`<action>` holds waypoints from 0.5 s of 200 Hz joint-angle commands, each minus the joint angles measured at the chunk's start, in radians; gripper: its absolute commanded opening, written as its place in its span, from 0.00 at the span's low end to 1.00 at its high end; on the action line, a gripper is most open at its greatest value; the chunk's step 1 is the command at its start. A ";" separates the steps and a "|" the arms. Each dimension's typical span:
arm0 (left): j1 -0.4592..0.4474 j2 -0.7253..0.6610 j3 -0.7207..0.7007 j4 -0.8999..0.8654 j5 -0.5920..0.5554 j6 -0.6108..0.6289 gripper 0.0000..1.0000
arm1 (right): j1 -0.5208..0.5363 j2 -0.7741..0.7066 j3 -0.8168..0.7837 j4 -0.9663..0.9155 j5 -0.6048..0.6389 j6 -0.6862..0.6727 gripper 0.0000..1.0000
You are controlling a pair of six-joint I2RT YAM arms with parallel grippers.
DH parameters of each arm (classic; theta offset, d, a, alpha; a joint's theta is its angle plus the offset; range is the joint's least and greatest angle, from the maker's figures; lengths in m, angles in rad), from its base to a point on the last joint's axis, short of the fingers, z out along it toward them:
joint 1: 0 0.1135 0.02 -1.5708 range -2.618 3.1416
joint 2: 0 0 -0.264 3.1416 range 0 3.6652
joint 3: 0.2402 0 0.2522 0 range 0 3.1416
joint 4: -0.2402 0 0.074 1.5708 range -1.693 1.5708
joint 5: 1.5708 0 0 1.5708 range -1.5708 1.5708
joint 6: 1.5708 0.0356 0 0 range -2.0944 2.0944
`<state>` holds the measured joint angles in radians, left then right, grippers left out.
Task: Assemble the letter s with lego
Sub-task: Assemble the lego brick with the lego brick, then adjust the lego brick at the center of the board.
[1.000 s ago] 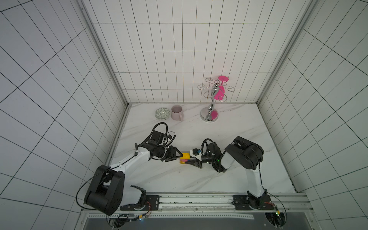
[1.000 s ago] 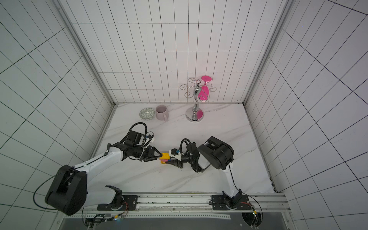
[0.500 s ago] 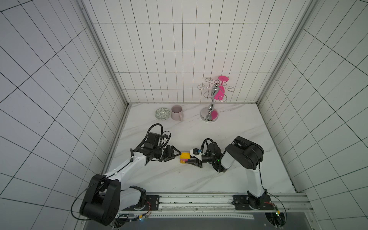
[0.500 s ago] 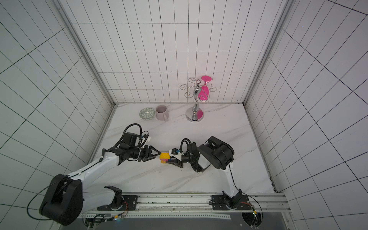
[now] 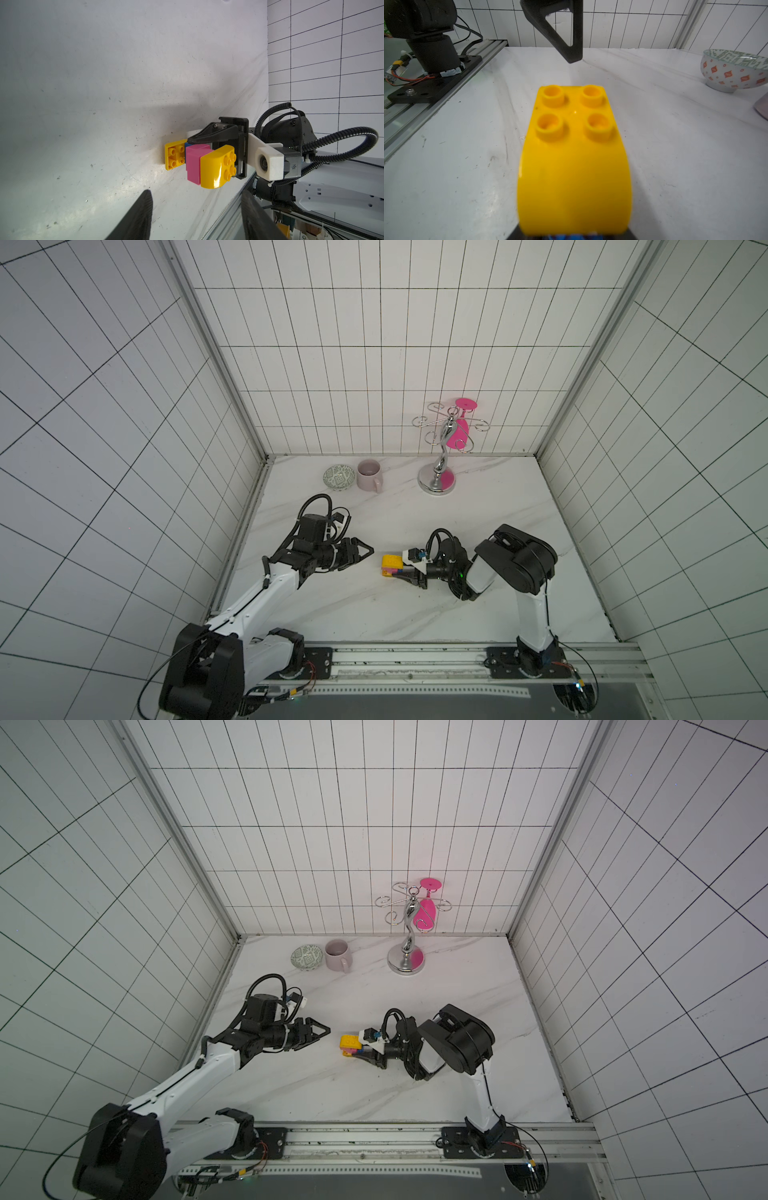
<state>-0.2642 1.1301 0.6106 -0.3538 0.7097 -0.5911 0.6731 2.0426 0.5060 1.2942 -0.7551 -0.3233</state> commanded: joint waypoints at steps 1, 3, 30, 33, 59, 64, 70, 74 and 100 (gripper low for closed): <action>0.009 0.006 0.054 0.001 -0.019 0.026 0.60 | -0.012 -0.016 -0.032 -0.042 0.036 -0.019 0.60; 0.010 0.007 0.055 -0.003 -0.019 0.027 0.60 | -0.011 -0.018 -0.033 -0.042 0.037 -0.020 0.61; 0.029 0.011 0.075 -0.021 -0.011 0.037 0.59 | -0.015 -0.059 -0.048 -0.078 0.036 -0.025 0.70; 0.031 0.011 0.076 -0.022 -0.011 0.037 0.59 | -0.015 -0.064 -0.050 -0.082 0.036 -0.025 0.70; 0.050 -0.005 0.089 -0.022 -0.010 0.027 0.60 | -0.018 -0.160 -0.087 -0.086 0.060 0.024 0.75; 0.054 -0.009 0.094 -0.023 -0.008 0.025 0.59 | -0.020 -0.195 -0.099 -0.092 0.072 0.050 0.76; 0.057 -0.013 0.104 -0.028 -0.007 0.025 0.59 | -0.020 -0.247 -0.109 -0.121 0.087 0.079 0.77; 0.059 -0.016 0.112 -0.034 -0.005 0.026 0.59 | -0.019 -0.292 -0.113 -0.157 0.100 0.100 0.77; 0.063 -0.027 0.188 -0.119 -0.026 0.038 0.59 | -0.017 -0.641 0.025 -0.857 0.202 0.211 0.81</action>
<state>-0.2100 1.1332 0.7136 -0.4187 0.7021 -0.5678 0.6609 1.6463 0.4183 0.9905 -0.6453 -0.2195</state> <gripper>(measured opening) 0.594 0.788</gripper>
